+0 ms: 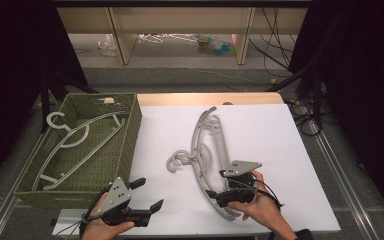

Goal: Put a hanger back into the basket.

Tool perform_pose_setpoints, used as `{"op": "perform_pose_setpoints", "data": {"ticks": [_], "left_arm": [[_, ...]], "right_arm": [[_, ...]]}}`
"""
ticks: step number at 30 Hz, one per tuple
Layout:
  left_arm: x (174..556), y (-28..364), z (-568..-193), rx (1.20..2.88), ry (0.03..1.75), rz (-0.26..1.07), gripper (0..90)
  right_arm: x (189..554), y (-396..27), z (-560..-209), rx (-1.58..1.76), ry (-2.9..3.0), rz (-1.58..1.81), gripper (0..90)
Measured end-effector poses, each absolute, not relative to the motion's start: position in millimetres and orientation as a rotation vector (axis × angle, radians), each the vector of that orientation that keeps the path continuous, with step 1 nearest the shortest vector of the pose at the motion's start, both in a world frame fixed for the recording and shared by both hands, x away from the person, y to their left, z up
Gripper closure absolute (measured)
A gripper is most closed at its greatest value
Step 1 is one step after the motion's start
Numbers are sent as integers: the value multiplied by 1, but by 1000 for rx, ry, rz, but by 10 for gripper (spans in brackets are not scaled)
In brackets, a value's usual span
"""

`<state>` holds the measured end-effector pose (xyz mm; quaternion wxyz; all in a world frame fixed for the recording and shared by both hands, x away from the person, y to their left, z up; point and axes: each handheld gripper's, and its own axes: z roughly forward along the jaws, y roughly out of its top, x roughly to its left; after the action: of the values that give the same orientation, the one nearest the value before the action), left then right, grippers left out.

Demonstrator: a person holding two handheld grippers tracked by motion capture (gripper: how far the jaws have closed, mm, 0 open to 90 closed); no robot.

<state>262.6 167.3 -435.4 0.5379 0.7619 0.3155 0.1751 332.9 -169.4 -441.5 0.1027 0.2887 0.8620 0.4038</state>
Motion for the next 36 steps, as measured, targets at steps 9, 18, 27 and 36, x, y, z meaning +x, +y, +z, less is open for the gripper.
{"op": "perform_pose_setpoints", "data": {"ticks": [9, 18, 27, 36], "left_arm": [[263, 169, -435, 1829, 762, 427, 165], [263, 171, -436, 1830, 766, 420, 166], [265, 171, -438, 1836, 769, 416, 170], [265, 171, -439, 1832, 777, 402, 173]], "right_arm": [[353, -148, -453, 941, 2561, 1105, 231], [373, -130, -465, 1038, 2602, 995, 357], [383, -121, -474, 1163, 2686, 901, 452], [388, -120, -473, 1182, 2704, 874, 542]]}}
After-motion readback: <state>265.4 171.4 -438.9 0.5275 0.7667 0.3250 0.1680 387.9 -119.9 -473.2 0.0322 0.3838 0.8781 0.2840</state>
